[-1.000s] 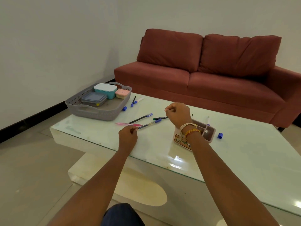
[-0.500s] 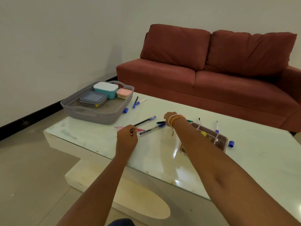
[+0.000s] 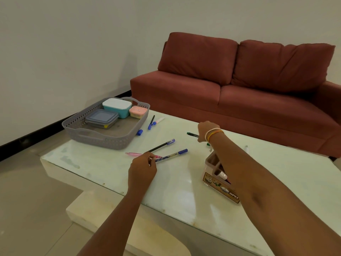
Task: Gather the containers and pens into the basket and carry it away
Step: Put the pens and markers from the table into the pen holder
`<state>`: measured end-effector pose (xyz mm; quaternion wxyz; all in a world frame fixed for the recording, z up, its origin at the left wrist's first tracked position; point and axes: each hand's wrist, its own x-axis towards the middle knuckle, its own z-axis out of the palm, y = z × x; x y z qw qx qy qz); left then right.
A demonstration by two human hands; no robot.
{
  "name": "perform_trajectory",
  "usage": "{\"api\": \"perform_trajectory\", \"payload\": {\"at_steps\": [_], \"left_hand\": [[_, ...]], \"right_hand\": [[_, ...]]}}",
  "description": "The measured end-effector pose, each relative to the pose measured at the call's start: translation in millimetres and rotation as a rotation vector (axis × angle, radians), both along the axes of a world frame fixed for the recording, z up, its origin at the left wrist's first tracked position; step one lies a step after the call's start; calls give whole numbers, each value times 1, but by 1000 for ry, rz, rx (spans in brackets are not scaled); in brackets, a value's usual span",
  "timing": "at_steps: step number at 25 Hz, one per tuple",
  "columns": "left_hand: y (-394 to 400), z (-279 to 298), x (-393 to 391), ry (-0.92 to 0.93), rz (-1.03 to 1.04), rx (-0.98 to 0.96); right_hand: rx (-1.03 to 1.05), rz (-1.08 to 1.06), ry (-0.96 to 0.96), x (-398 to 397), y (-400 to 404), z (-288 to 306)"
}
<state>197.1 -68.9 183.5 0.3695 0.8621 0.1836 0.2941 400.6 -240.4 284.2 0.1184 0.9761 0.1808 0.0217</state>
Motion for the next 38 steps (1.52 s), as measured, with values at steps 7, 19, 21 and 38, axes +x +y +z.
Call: {"api": "perform_trajectory", "payload": {"at_steps": [7,19,21,38], "left_hand": [[0,-1,2,21,-16,23],[0,1,-2,-44,-22,-7],[0,1,-1,-44,-24,1],[17,13,-20,-93,-199,-766]], "right_hand": [[-62,-47,40,16,-22,-27],[550,-90,451,15,-6,-14],[599,-117,390,20,-5,-18],[1113,-185,925,-136,89,-19]]}}
